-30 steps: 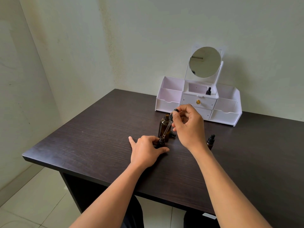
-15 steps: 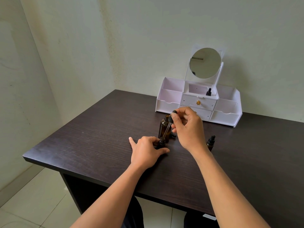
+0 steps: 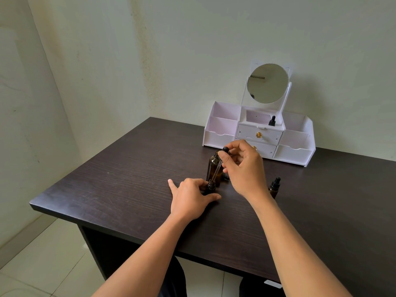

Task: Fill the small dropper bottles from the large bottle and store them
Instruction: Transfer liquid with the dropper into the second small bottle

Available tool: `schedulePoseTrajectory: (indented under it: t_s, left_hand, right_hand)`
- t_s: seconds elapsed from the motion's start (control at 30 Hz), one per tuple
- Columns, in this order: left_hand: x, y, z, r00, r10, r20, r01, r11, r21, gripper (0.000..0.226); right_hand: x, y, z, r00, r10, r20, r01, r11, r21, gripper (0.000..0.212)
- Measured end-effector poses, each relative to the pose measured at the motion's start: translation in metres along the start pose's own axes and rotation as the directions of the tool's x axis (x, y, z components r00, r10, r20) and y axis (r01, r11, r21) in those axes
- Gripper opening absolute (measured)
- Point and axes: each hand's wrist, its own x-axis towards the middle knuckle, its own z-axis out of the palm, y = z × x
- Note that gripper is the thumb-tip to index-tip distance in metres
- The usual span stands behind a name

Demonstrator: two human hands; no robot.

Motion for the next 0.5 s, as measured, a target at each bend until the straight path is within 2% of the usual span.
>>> schedulePoseTrajectory:
  t_s: [0.13,0.33,0.5]
  left_hand:
    - [0.000,0.001,-0.002,1.000,0.001,-0.004,-0.001,1.000,-0.013,0.040]
    - [-0.001,0.003,-0.004,1.000,-0.021,0.011,0.021,1.000,-0.018,0.042]
    - [-0.003,0.002,-0.004,1.000,-0.022,0.021,0.022,0.999,-0.029,0.043]
  right_hand:
    - [0.002,-0.005,-0.003,0.999,-0.010,-0.048,0.012,0.999,0.031,0.014]
    - [0.018,-0.022,-0.011,0.961,-0.123,-0.248,0.148,0.986,0.083,0.007]
    - [0.027,-0.022,-0.011,0.946,-0.155,-0.284,0.180,0.982,0.063,0.011]
